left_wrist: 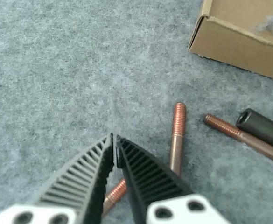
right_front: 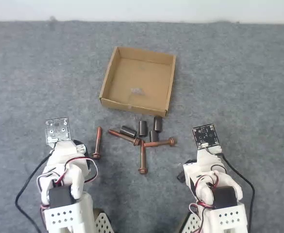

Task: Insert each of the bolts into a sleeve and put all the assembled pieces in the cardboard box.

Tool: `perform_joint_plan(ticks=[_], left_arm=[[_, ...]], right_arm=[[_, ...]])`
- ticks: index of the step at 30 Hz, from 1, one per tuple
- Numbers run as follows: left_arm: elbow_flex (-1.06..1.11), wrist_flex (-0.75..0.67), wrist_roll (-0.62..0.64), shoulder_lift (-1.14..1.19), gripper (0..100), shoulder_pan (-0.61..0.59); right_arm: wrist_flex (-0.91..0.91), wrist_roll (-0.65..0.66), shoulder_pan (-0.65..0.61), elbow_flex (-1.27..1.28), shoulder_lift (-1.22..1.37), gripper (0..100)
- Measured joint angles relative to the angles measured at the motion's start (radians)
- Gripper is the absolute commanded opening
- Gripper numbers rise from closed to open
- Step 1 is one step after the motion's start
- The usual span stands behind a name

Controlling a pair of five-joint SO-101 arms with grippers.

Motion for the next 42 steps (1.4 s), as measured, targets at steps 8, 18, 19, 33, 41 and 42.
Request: perform_joint_plan(ticks=[8,18,19,33,41,42], left_arm=[[0.000,0.000,0.000,0.000,1,0.000],[0.000,0.000,0.000,0.000,1,0.000],[0.000,0.000,0.000,0.000,1,0.000],[0.000,0.018,0.002,0.000,1,0.066],[-0.015,0.100,0.003,-0.008,1,0.150],[-0.031,0.098,-0.002,-0.008,1,0.147]], right_arm=[[0.000,0.000,0.000,0.000,0.000,0.6],[0.000,0.000,0.000,0.000,0.000,0.6],[0.000,0.000,0.000,0.000,0.000,0.6],[0.009,0.000,0.000,0.000,0.000,0.6],[0.009,0.000,0.003,-0.003,0.000,0.6],[0.009,0.000,0.003,-0.003,0.000,0.6]])
